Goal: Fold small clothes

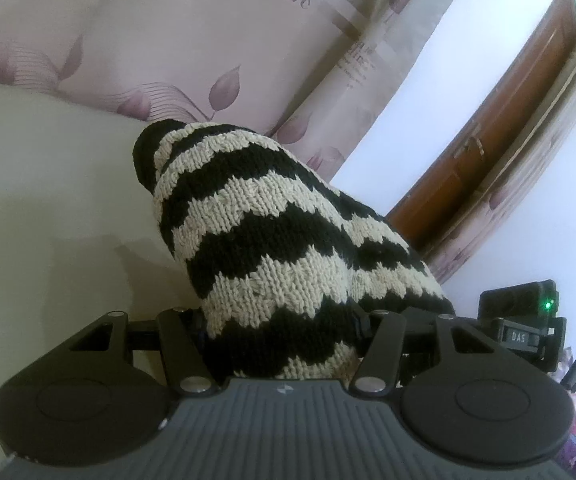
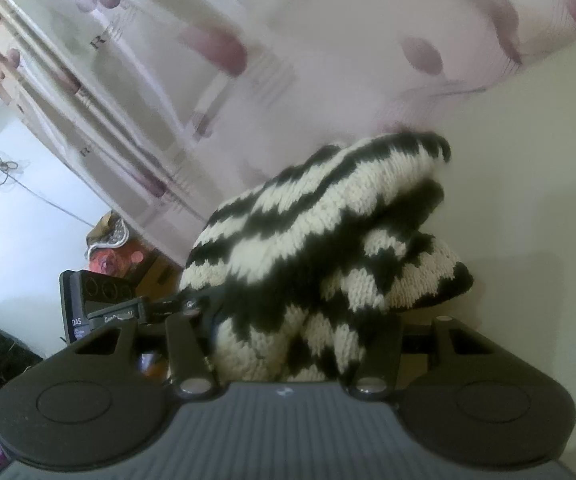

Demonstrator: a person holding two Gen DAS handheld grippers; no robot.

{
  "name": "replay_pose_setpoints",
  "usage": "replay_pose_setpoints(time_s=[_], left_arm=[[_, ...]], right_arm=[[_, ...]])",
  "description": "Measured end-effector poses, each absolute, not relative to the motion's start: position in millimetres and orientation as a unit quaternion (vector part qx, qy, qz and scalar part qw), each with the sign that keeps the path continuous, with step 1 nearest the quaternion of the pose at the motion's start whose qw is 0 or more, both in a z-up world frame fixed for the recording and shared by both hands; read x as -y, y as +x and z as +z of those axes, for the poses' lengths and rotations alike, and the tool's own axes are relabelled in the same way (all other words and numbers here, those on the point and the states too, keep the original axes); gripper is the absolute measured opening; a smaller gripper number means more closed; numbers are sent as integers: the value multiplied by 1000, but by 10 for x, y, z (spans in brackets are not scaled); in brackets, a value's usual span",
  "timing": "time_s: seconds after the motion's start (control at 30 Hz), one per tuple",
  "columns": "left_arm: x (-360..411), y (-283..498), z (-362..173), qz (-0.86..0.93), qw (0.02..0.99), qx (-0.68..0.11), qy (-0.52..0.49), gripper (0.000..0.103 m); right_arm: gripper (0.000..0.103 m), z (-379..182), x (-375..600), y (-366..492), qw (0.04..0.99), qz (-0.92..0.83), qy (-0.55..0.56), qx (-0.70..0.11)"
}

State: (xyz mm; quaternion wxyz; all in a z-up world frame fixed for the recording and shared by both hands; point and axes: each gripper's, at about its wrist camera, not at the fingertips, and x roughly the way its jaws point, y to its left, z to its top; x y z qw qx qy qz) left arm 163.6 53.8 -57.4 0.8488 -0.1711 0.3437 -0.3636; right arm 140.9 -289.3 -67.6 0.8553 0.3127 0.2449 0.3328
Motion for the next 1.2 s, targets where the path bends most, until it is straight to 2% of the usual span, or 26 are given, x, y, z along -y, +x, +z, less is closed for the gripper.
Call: replay_pose_setpoints(time_s=[0.5,1.2], left_arm=[[-921,1026,-726,-339,865,-344,-135,59],[-864,996,-890,-307,886,-339,-83,61]], right_arm=[[54,-844,2305,810,874,318,268,-252],[53,-987,2151,807,890,280,243,-265]])
